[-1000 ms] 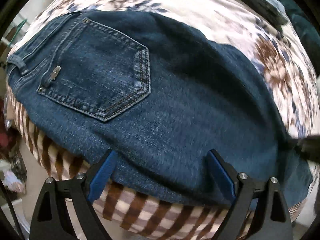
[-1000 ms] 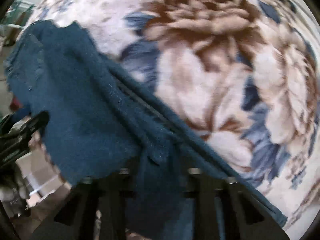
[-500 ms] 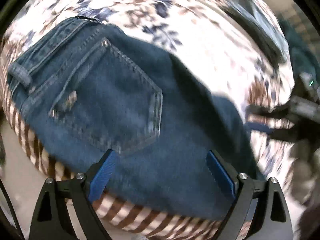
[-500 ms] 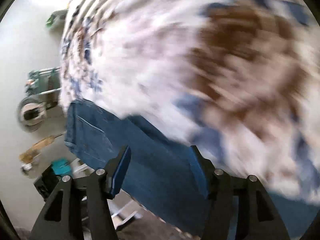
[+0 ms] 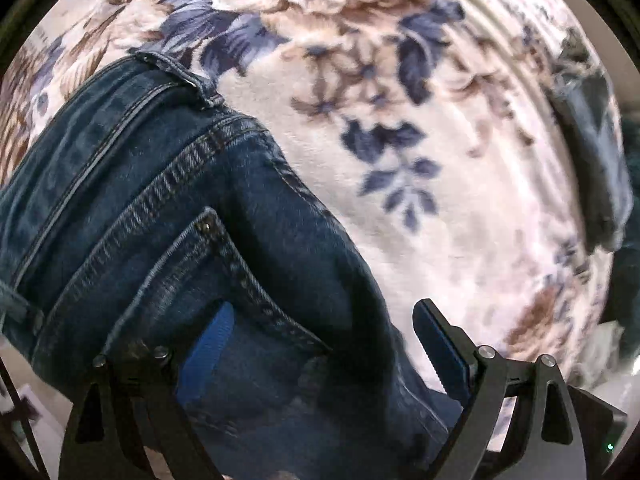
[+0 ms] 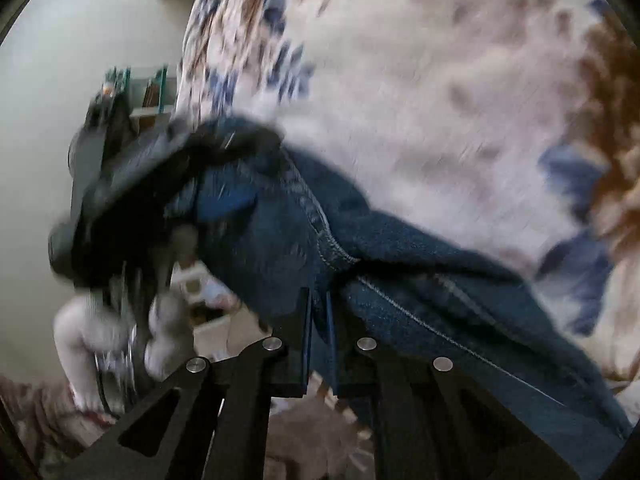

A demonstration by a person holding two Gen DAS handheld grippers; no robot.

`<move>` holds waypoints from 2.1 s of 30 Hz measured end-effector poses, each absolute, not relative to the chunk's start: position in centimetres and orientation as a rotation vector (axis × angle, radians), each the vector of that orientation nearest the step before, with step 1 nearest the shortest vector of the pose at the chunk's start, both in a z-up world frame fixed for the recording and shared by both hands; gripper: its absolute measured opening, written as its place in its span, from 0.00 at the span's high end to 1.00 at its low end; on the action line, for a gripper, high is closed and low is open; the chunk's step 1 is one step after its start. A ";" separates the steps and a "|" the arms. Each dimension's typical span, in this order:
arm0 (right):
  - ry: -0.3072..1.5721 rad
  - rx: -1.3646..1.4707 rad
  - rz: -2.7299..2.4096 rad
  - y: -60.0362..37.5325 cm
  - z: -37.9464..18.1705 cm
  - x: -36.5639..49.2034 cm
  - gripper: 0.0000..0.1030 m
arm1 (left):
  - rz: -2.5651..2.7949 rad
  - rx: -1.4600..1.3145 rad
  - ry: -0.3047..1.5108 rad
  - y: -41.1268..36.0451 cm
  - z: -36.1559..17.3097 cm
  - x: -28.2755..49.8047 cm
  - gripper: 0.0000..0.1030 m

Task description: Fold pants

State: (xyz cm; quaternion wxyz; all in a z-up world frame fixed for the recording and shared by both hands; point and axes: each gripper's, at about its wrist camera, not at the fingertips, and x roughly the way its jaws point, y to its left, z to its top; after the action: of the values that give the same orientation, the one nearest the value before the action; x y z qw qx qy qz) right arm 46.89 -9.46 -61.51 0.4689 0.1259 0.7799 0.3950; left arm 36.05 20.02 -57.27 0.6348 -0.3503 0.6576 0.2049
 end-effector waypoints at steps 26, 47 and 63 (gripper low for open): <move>2.141 0.614 0.769 -10.2 -68.7 51.9 0.51 | 0.421 -0.556 1.460 20.3 -55.8 28.8 0.11; 2.075 0.563 0.740 -17.0 -64.8 57.1 0.48 | 0.387 -0.517 1.478 20.4 -55.4 30.0 0.11; 2.142 0.621 0.886 -8.9 -70.7 51.6 0.59 | 0.397 -0.458 1.467 17.8 -55.6 30.0 0.11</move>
State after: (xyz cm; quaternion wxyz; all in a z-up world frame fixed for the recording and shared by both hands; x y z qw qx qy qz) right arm 51.55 -8.90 -70.69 0.3625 0.2410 0.8319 0.3440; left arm 30.05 17.80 -55.57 0.7012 -0.2058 0.6590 0.1782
